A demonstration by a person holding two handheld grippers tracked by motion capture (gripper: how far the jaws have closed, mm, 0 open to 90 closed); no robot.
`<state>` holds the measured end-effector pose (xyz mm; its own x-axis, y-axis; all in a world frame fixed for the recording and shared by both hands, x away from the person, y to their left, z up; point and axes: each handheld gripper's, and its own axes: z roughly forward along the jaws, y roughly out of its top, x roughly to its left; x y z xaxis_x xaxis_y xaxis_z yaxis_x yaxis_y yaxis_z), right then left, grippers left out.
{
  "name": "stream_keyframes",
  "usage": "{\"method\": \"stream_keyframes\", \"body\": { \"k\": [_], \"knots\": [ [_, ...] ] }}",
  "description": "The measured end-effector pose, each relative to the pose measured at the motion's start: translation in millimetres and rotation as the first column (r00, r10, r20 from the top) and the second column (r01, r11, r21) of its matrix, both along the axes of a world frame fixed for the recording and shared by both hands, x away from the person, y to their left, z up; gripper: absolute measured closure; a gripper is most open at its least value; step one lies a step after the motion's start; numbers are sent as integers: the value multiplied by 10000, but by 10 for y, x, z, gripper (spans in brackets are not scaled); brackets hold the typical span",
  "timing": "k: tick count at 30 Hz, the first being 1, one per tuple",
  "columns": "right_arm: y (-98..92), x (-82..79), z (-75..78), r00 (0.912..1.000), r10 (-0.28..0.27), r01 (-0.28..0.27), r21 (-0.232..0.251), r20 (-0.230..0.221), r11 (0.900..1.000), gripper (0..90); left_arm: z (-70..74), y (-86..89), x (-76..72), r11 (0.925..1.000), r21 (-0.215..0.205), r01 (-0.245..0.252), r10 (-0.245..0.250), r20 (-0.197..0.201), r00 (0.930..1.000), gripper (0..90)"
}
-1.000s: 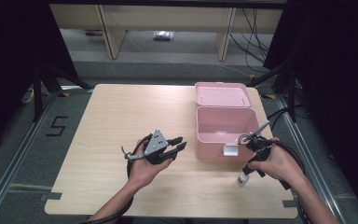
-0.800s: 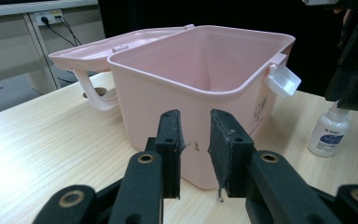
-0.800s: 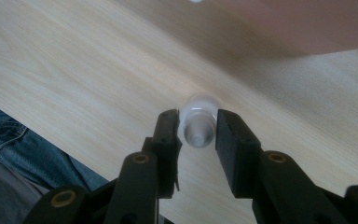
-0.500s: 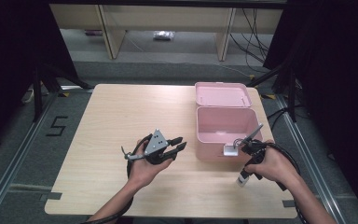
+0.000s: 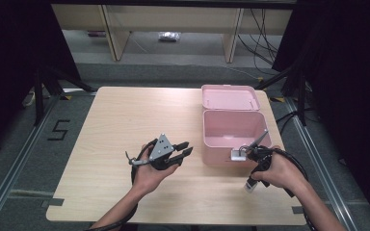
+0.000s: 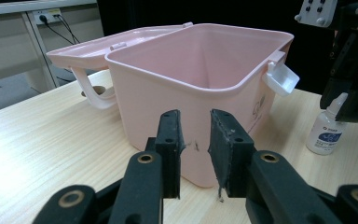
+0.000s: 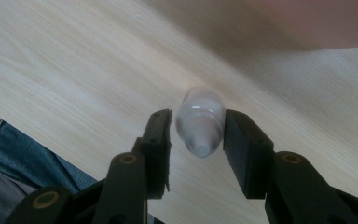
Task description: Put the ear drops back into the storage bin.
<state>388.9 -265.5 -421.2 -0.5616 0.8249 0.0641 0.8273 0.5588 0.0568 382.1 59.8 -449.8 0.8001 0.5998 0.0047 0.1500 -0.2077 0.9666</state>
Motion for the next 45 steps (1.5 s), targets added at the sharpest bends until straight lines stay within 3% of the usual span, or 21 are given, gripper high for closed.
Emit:
{"method": "stream_keyframes", "body": {
  "k": [1,3,6,9,11,20,29,31,36,45],
  "knots": [
    [20,-14,0,9994,-327,326,-35,-102,9995,613,-3,-1,-2,10000,-13,-8,8,-21,10000,730],
    [33,-16,-8,9990,-433,431,-155,-105,9989,607,-6,1,-3,10000,-16,-11,11,-20,10000,730],
    [19,2,-27,9998,-185,185,-165,-8,9997,598,-6,1,-2,10000,-9,-11,11,-13,10000,730],
    [32,-2,-41,9994,-338,337,-213,-64,9992,590,-7,0,-1,10000,-1,4,-4,-18,10000,730],
    [18,7,-69,10000,-64,65,-216,35,9997,584,-8,-2,-3,10000,-8,6,-6,-28,10000,730],
    [57,4,-120,9992,-361,355,-357,-148,9987,569,-12,1,-3,10000,43,6,-6,-31,10000,730],
    [54,29,-187,9996,-27,16,-369,-298,9993,558,-25,-8,-6,10000,44,24,-23,-66,10000,730],
    [61,23,-193,9999,-71,66,-446,-109,9990,559,-28,-9,-6,10000,37,24,-24,-70,10000,730],
    [59,26,-195,9996,-19,7,-453,-265,9990,574,-27,-5,-6,10000,56,23,-23,-69,10000,730],
    [61,27,-235,9998,112,-120,-552,-143,9984,592,-35,-7,-7,9999,98,57,-57,-69,10000,730]
  ]
}}
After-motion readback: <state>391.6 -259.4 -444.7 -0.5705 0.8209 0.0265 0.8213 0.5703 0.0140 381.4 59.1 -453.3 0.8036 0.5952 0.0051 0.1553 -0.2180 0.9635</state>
